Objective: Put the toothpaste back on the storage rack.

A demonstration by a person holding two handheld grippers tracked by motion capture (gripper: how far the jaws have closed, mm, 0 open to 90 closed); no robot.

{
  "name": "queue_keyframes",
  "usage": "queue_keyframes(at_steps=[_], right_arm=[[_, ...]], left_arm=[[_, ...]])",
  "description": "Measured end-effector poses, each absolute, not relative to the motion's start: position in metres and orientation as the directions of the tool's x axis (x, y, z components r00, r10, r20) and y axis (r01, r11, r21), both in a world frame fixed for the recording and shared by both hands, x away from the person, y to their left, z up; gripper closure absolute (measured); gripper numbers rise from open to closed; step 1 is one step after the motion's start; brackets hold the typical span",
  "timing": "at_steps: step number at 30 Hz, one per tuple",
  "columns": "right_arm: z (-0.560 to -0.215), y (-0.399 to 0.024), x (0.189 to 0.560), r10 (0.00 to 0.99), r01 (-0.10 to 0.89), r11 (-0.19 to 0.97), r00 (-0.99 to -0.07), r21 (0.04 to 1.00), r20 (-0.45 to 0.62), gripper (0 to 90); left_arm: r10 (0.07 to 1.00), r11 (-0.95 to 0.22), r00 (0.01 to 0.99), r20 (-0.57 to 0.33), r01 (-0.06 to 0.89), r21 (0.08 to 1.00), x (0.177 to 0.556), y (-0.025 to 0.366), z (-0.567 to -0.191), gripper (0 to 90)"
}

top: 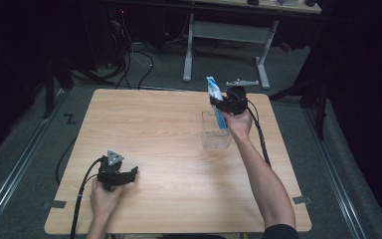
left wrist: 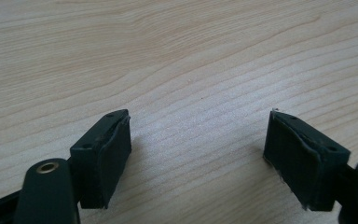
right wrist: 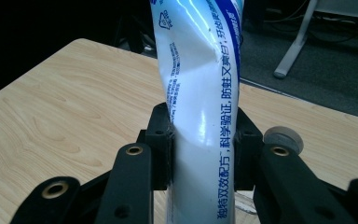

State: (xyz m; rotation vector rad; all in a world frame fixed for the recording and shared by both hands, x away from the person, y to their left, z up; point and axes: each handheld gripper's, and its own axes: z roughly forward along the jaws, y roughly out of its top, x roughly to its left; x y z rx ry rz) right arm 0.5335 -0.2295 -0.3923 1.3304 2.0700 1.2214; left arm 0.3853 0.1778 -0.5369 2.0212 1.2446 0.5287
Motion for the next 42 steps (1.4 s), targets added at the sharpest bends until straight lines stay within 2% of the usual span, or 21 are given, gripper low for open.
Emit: queue_keyframes(at_steps=[42], right_arm=[[-0.399, -0.245, 0.527, 0.892, 0.541, 0.163, -0.439, 0.825, 0.111, 65.7]], left_arm=[[0.890, -0.296, 0.455, -0.016, 0.606, 0.738, 0.385, 0.178, -0.537, 23.3]])
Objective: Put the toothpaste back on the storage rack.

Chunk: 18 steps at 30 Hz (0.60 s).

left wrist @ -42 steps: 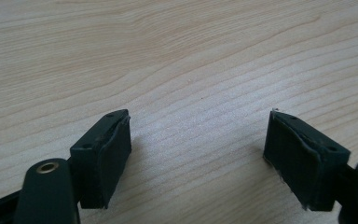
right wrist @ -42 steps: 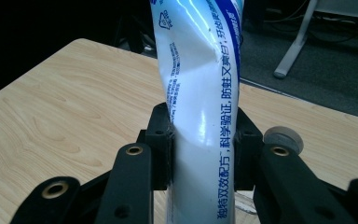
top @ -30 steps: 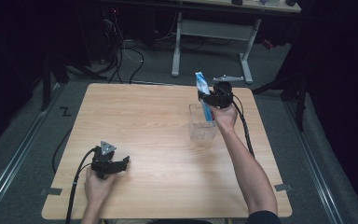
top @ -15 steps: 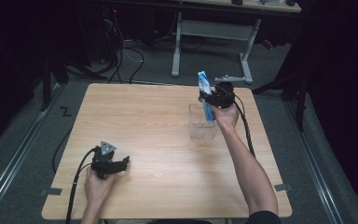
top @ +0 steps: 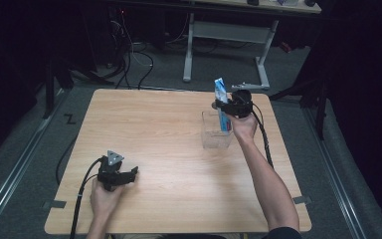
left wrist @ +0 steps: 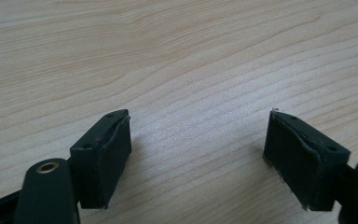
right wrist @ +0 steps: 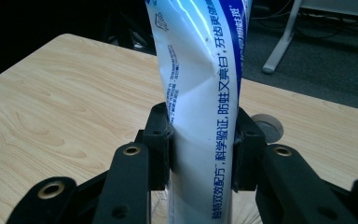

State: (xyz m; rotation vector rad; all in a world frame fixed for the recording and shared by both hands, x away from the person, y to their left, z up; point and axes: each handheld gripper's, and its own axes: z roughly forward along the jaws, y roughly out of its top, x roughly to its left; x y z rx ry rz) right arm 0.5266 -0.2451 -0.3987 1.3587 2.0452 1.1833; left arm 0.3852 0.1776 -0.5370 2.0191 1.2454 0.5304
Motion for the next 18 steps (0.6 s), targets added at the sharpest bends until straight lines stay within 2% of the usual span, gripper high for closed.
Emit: queue_keyframes(at_steps=[18], right_arm=[[-0.400, -0.250, 0.515, 0.886, 0.544, 0.179, -0.451, 0.819, 0.106, 65.6]], left_arm=[[0.890, -0.297, 0.455, -0.015, 0.606, 0.738, 0.385, 0.178, -0.537, 23.4]])
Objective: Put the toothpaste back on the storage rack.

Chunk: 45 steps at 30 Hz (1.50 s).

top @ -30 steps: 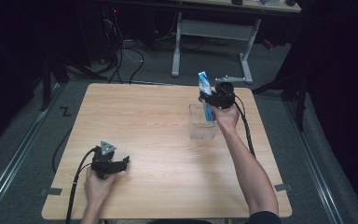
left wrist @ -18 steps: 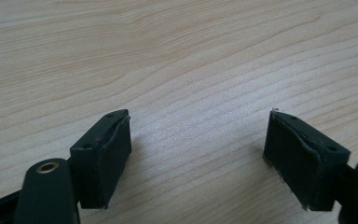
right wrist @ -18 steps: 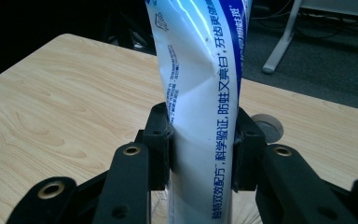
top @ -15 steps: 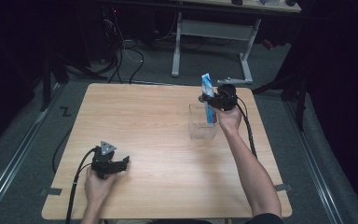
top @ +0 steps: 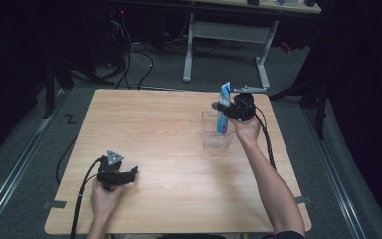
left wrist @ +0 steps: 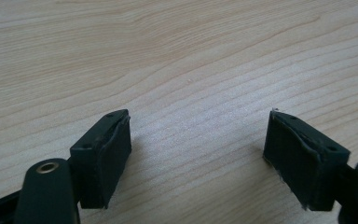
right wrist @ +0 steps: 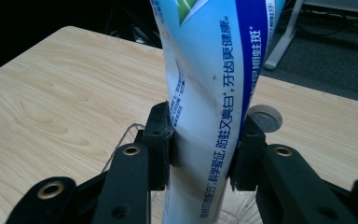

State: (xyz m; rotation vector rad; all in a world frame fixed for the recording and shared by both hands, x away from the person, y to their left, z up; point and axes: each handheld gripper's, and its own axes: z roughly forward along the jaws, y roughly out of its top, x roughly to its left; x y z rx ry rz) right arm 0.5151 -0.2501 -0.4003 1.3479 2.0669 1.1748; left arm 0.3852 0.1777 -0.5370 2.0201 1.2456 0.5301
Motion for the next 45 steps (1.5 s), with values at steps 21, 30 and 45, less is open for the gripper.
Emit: queue_keyframes(at_steps=[21, 30, 45], right_arm=[[-0.409, -0.251, 0.506, 0.876, 0.565, 0.187, -0.467, 0.804, 0.125, 65.8], [-0.413, -0.254, 0.502, 0.876, 0.583, 0.181, -0.461, 0.792, 0.139, 65.4], [-0.425, -0.259, 0.500, 0.870, 0.604, 0.158, -0.459, 0.781, 0.179, 63.6]], left_arm=[[0.891, -0.296, 0.454, -0.017, 0.606, 0.738, 0.385, 0.178, -0.537, 23.4], [0.891, -0.295, 0.454, -0.017, 0.606, 0.738, 0.385, 0.178, -0.537, 23.5], [0.891, -0.296, 0.454, -0.016, 0.606, 0.738, 0.385, 0.178, -0.537, 23.5]])
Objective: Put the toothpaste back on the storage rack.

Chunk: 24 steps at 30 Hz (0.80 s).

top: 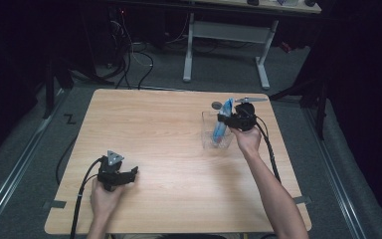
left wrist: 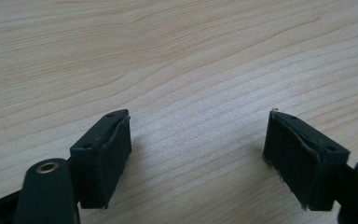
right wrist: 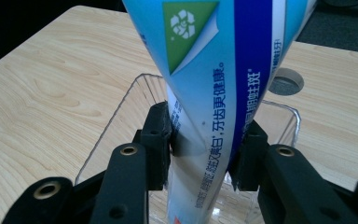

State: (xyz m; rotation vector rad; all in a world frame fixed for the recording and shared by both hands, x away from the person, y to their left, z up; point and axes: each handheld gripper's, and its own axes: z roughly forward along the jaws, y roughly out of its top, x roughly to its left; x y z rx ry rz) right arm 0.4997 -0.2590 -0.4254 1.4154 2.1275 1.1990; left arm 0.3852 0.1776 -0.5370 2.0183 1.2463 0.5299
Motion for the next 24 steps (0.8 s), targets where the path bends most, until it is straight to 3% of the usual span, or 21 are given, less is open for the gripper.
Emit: queue_keyframes(at_steps=[24], right_arm=[[-0.4203, -0.2689, 0.4940, 0.871, 0.584, 0.140, -0.457, 0.799, 0.181, 62.7]], left_arm=[[0.891, -0.295, 0.454, -0.017, 0.606, 0.738, 0.3852, 0.1775, -0.5370, 23.5]])
